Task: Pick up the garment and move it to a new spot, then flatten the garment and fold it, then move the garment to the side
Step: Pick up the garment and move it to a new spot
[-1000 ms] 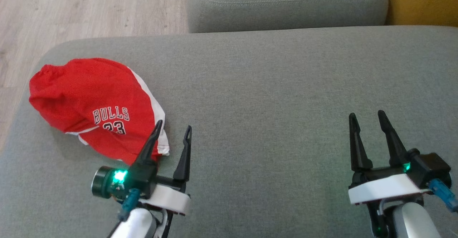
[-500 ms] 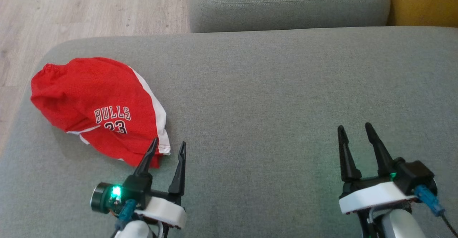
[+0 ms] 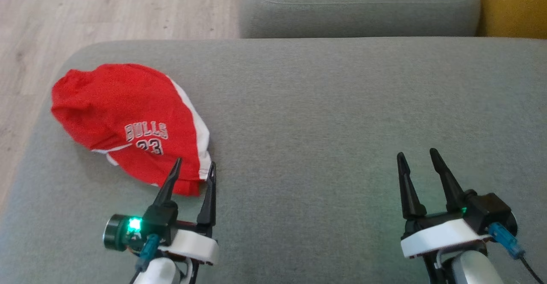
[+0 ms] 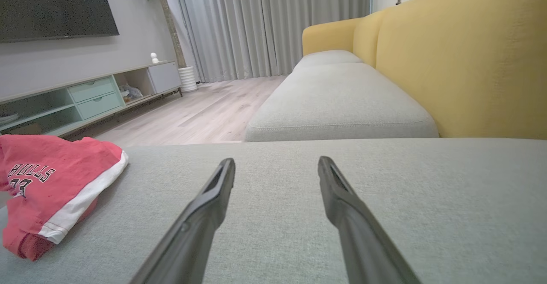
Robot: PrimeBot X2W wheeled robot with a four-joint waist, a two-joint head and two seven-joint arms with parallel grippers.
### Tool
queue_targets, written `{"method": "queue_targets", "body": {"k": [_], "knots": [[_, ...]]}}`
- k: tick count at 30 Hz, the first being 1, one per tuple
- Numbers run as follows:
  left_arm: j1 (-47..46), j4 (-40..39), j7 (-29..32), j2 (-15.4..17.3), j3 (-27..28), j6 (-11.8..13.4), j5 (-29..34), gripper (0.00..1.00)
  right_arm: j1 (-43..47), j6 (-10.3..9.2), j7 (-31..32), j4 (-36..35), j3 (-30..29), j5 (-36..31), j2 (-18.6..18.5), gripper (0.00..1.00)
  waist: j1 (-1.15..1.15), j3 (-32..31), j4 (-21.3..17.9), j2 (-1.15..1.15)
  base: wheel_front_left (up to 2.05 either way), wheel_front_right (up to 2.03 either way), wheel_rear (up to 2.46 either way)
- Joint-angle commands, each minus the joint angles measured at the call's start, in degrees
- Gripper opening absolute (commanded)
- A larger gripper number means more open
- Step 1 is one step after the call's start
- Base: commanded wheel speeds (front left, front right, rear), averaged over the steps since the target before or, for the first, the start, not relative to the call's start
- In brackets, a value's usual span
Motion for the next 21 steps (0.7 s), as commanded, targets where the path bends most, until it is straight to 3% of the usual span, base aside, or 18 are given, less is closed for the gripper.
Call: {"method": "queue_targets", "body": {"k": [1,21], "knots": [[-1.8,-1.6,-0.5,0.3,3.0,0.2,0.4,1.0,-1.6,-0.04,-0.7,-2.0,1.8,-0.2,-0.4,1.0,0.0,-0.1,1.6,0.0,0.0,0.0,0.0],[2.3,-1.3,-0.5,-0.2,7.5,-0.8,3.9,1.0,0.6,-0.04,-0.7,-1.1,7.5,1.6,-0.4,1.0,0.0,-4.6,18.4,0.0,0.0,0.0,0.0]]}}
